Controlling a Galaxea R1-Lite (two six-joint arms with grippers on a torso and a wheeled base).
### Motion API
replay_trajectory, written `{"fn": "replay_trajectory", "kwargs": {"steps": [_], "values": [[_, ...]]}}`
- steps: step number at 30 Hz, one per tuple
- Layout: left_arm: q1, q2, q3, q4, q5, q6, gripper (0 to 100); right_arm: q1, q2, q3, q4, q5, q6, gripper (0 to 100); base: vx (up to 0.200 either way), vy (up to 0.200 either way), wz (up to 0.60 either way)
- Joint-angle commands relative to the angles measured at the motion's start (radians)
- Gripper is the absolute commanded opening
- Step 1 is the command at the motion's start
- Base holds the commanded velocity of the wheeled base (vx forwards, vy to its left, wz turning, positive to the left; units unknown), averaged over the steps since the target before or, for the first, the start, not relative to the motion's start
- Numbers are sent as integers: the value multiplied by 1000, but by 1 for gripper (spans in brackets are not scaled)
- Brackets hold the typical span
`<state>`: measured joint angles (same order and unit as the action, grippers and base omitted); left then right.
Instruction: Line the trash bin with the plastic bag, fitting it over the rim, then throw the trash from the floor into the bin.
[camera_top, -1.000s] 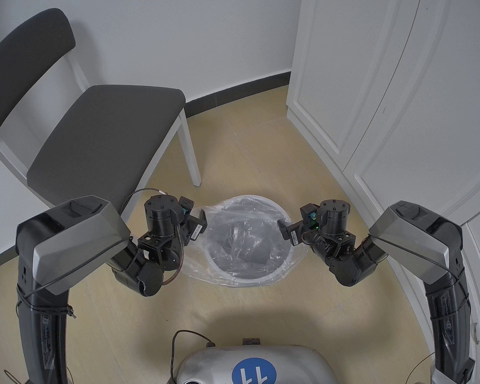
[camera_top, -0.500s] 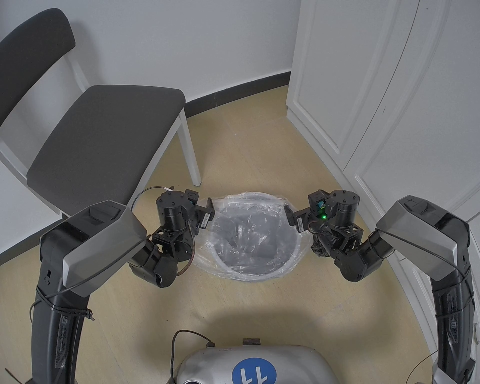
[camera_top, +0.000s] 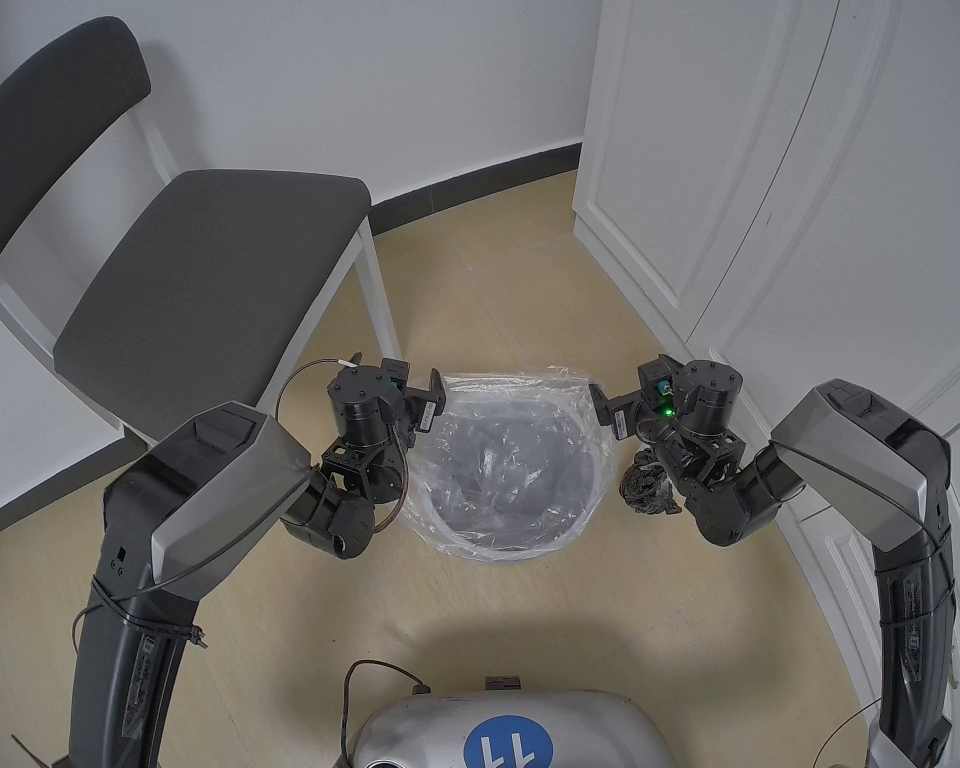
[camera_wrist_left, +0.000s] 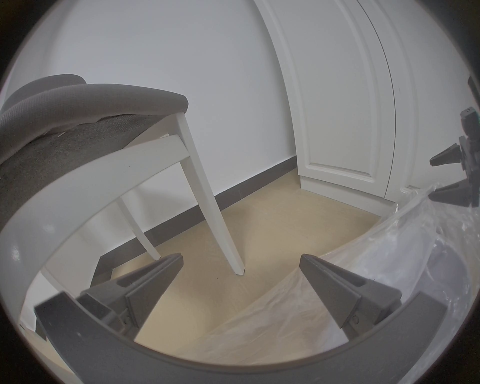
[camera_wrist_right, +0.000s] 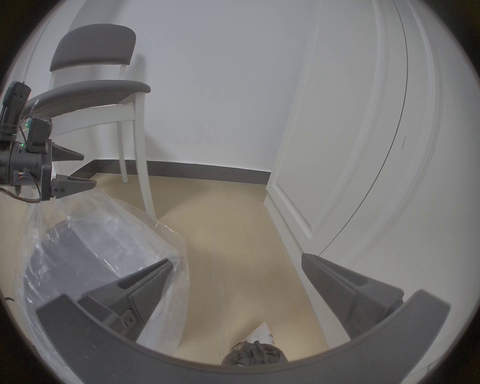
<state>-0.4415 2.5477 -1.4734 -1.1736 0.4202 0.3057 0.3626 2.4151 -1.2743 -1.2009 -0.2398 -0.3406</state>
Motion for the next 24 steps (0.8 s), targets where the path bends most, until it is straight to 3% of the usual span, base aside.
{"fn": "replay_trajectory", "kwargs": {"steps": [1, 7, 15, 24], "values": [[0, 46, -54, 9, 0, 0, 100, -39, 25, -40, 9, 5, -1, 100, 0, 0, 0], [-8, 92, -165, 40, 0, 0, 100, -106, 44, -60, 27, 42, 3, 100, 0, 0, 0], [-14, 125, -262, 103, 0, -5, 100, -119, 65, -20, 23, 135, 11, 100, 0, 0, 0], [32, 243, -472, 232, 0, -30, 100, -142, 217, -146, 43, 171, 22, 100, 0, 0, 0]]}}
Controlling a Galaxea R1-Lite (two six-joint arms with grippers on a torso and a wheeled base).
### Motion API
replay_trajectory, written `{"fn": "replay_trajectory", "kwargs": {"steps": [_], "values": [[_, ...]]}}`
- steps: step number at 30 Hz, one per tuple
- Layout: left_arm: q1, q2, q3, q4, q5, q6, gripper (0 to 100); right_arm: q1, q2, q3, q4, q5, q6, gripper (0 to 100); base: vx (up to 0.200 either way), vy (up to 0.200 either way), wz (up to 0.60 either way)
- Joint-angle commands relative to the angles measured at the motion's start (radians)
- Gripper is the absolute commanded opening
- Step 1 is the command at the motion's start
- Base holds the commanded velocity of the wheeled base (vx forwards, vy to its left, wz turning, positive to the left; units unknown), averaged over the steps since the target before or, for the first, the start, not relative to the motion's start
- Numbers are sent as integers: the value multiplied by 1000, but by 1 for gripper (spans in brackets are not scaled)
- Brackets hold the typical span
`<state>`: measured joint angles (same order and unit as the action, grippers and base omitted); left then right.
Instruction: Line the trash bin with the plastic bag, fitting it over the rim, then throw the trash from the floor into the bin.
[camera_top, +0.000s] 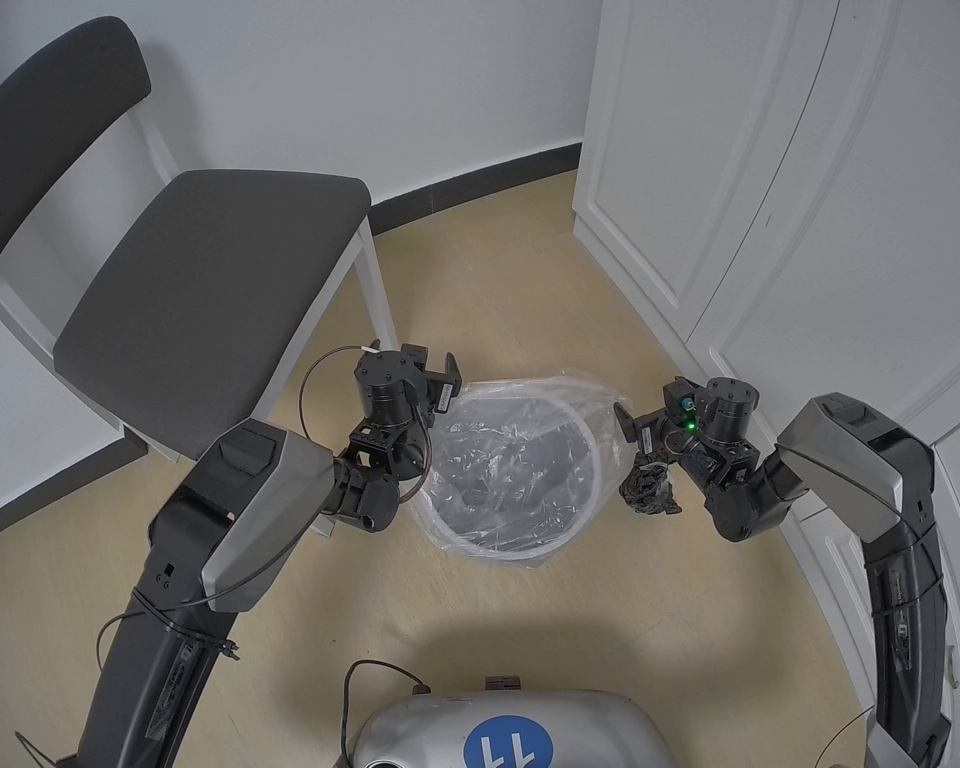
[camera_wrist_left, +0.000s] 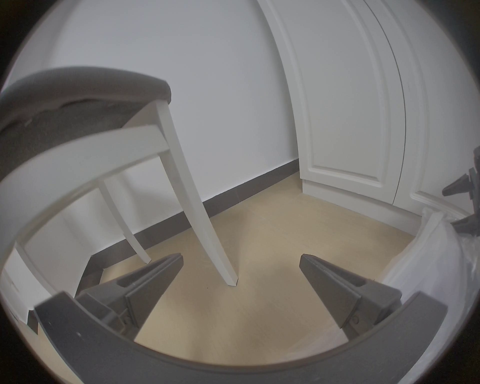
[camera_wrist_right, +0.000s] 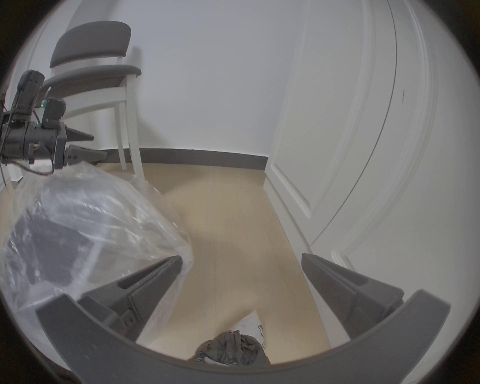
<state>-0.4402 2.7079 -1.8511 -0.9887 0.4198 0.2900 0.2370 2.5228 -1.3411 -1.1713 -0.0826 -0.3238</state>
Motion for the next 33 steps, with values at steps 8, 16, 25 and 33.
{"fn": "replay_trajectory", "kwargs": {"steps": [8, 16, 25, 33], "values": [[61, 133, -149, 136, 1, -80, 100, -15, 223, -210, 76, 18, 71, 100, 0, 0, 0], [63, 132, -149, 173, 2, -115, 100, -4, 240, -211, 76, 35, 81, 100, 0, 0, 0], [54, -22, -36, 163, 4, -163, 100, 5, 22, -24, 24, 33, 117, 100, 0, 0, 0], [23, -209, 194, 160, 4, -192, 100, -8, -153, 99, 41, 43, 134, 100, 0, 0, 0]]}}
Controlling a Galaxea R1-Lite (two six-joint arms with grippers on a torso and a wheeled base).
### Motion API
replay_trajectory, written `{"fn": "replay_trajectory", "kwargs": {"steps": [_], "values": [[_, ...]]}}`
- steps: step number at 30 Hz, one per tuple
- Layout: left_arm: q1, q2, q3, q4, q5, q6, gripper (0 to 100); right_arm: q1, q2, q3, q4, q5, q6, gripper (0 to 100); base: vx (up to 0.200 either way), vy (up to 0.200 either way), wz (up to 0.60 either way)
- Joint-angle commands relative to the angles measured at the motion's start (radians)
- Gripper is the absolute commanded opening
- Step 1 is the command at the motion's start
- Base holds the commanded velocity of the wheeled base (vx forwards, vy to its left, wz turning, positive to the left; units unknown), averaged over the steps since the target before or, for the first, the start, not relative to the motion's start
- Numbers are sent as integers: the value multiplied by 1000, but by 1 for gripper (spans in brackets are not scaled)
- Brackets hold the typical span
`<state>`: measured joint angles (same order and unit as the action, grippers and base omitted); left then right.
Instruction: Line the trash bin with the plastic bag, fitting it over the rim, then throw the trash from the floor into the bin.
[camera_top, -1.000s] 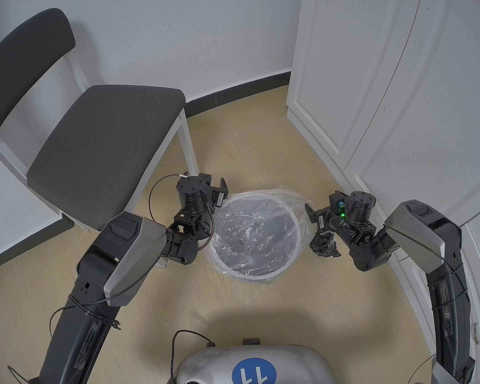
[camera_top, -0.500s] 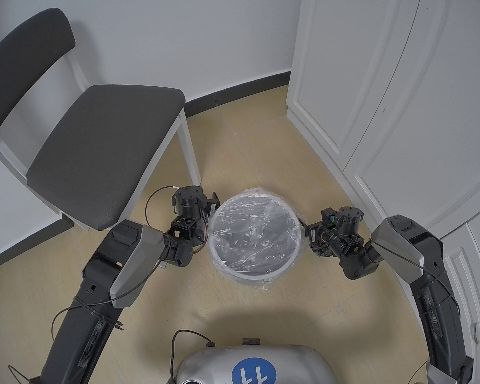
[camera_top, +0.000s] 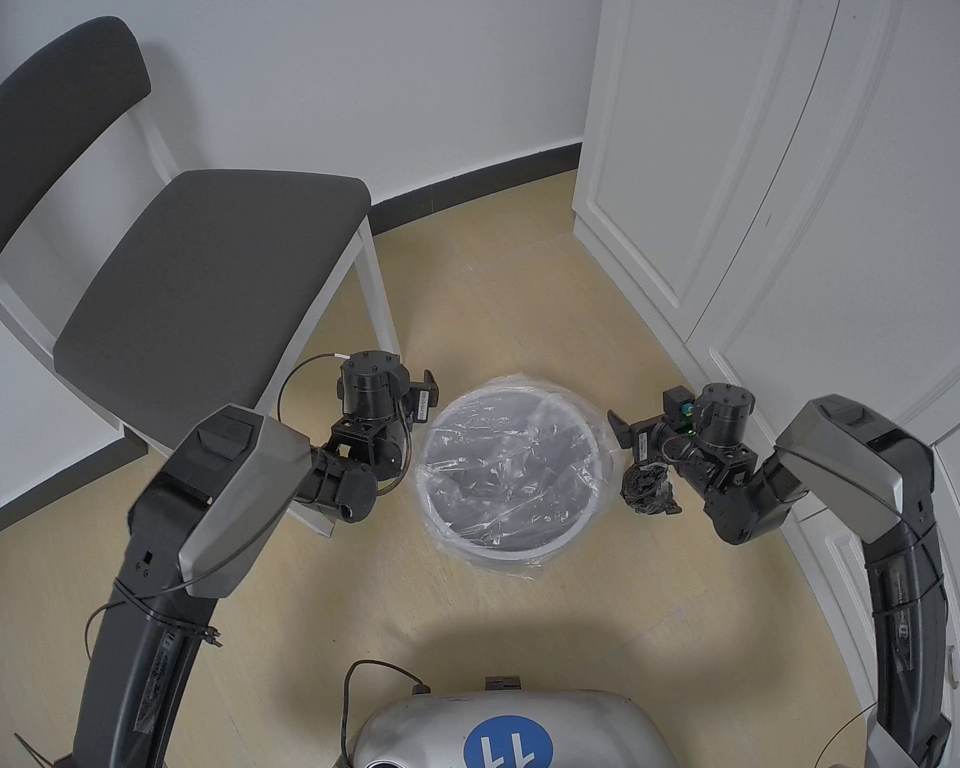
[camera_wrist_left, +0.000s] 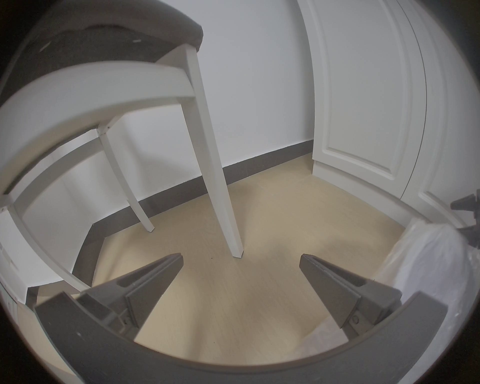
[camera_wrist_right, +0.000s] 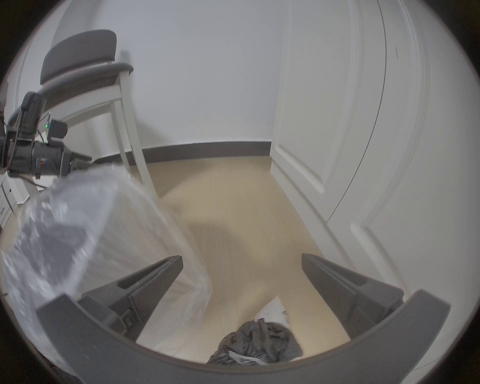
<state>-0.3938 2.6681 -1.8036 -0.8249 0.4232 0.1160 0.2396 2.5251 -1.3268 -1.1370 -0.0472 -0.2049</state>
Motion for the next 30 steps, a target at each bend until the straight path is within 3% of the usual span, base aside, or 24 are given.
{"fn": "replay_trajectory", "kwargs": {"steps": [1, 9, 11, 14, 17, 23, 30], "values": [[-25, -182, 162, -3, 0, -22, 100, -13, -157, 84, 6, 10, 22, 100, 0, 0, 0], [-109, -343, 372, 10, -1, -53, 100, -25, -229, 86, 105, 26, 105, 100, 0, 0, 0], [-181, -407, 481, 38, 0, -52, 100, -45, -319, 93, 189, 24, 168, 100, 0, 0, 0], [-249, -441, 540, 92, -1, -53, 100, -66, -397, 106, 272, 26, 206, 100, 0, 0, 0], [-290, -419, 538, 119, 9, -42, 100, -85, -425, 107, 301, 27, 223, 100, 0, 0, 0], [-306, -292, 478, 105, 120, 13, 100, -105, -428, 107, 293, 27, 225, 100, 0, 0, 0], [-298, -201, 418, 101, 152, 73, 100, -121, -443, 109, 293, 43, 225, 100, 0, 0, 0]]}}
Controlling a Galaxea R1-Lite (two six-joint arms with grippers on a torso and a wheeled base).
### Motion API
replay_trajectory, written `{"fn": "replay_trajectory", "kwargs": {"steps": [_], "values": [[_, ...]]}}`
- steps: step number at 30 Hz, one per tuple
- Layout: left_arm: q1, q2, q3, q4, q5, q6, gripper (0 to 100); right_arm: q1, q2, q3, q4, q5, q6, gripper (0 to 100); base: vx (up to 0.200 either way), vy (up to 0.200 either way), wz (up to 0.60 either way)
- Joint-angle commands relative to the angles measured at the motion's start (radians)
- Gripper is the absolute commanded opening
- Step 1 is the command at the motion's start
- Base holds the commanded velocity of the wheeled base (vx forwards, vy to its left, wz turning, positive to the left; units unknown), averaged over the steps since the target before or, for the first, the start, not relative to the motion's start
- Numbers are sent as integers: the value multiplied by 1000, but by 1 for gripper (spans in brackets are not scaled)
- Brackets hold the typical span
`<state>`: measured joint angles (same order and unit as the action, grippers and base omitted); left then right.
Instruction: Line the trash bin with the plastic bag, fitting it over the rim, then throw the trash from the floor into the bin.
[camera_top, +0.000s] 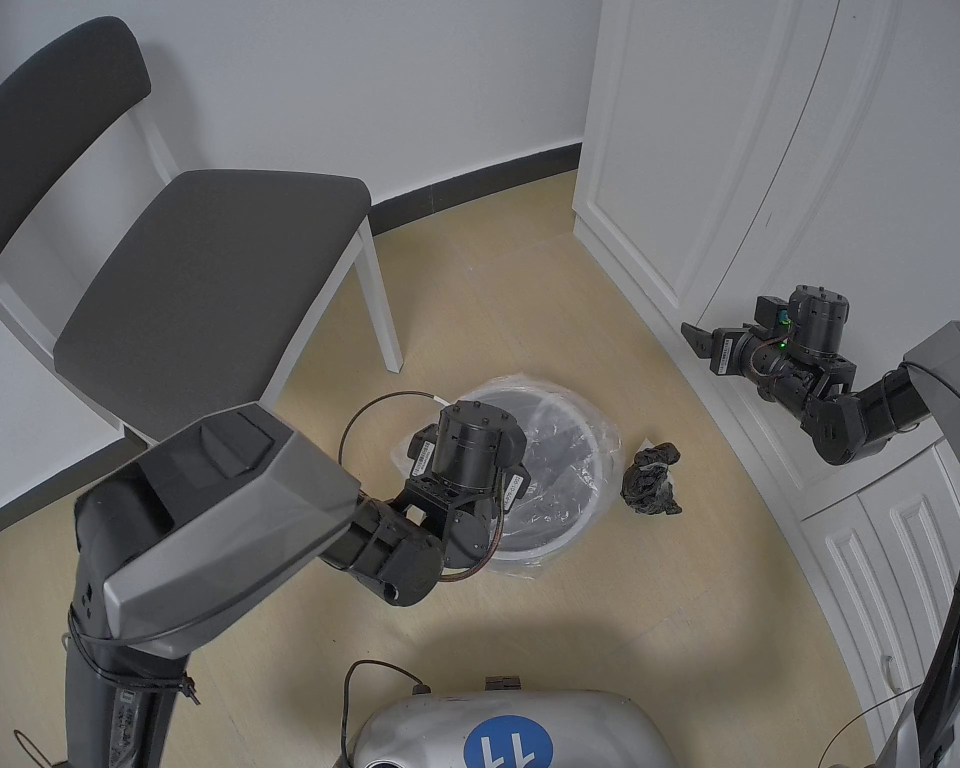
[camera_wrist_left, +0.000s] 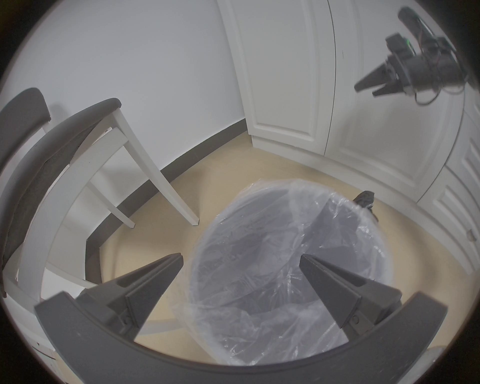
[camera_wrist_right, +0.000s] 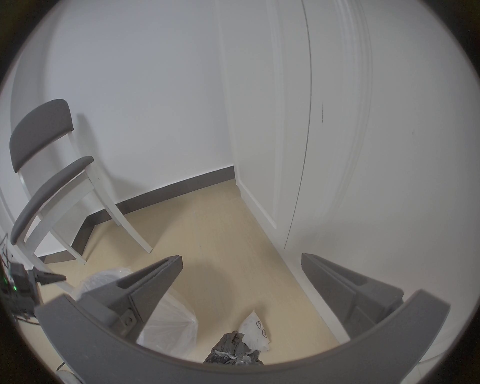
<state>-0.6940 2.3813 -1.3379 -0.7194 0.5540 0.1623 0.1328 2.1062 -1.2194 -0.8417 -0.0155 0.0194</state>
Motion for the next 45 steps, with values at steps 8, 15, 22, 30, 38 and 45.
{"fn": "replay_trajectory", "kwargs": {"steps": [8, 15, 22, 30, 38, 45], "values": [[30, 165, -127, -5, 35, 86, 100, -22, -37, 12, -4, 19, 1, 100, 0, 0, 0], [37, 182, -158, 12, 35, 91, 100, -21, -37, 12, -4, 20, 1, 100, 0, 0, 0], [-38, 92, -20, 11, 33, 25, 100, -16, -49, 34, -20, 20, 1, 100, 0, 0, 0], [-74, -5, 135, -5, 30, -29, 100, -7, -48, 43, -37, 20, -4, 100, 0, 0, 0], [-122, -16, 221, -6, 20, -121, 100, -4, -40, 46, -37, 35, -4, 100, 0, 0, 0], [-85, 24, 39, 12, 24, -93, 100, -2, -38, 46, -37, 42, -4, 100, 0, 0, 0]]}}
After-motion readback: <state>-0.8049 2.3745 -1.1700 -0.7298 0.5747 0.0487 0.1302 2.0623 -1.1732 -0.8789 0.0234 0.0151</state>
